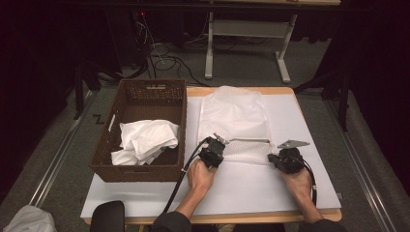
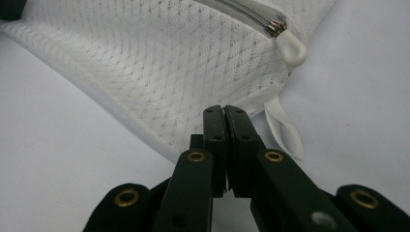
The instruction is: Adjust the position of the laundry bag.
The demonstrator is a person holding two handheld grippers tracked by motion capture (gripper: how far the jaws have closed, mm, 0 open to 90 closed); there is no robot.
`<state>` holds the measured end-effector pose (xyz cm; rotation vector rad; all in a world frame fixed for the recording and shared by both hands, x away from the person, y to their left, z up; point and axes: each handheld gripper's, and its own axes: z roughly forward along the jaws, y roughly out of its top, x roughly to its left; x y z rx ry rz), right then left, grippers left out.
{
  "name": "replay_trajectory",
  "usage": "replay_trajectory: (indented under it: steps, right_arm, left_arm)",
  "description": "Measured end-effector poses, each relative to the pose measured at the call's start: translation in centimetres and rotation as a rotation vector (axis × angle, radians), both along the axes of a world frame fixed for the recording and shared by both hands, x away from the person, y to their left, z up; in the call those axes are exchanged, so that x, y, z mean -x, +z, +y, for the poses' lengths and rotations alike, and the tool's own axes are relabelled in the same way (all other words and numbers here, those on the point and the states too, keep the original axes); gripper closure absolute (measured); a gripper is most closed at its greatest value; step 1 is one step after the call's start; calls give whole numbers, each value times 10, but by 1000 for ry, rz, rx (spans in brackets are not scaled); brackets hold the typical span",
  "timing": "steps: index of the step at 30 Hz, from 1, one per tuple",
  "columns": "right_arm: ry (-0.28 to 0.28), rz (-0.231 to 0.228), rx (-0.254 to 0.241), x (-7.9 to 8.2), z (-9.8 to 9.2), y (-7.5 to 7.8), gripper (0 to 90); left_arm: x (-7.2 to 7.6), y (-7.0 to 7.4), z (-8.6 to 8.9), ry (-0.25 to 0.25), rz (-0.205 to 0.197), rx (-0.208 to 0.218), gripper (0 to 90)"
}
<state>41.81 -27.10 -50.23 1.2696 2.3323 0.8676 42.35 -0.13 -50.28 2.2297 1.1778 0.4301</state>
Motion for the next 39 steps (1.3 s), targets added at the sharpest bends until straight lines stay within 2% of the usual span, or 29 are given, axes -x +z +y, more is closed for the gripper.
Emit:
replay_trajectory:
  steps: [14, 21, 39]
  right_arm:
    - [23, 21, 5, 9, 0, 3, 889]
    - [29, 33, -9, 17, -4, 4, 888]
    - [45, 40, -6, 37, -4, 4, 888]
  left_arm:
    - [14, 5, 1, -63, 0, 11, 895]
    - [23, 8, 1, -111, 6, 3, 893]
    - [38, 5, 5, -168, 26, 18, 891]
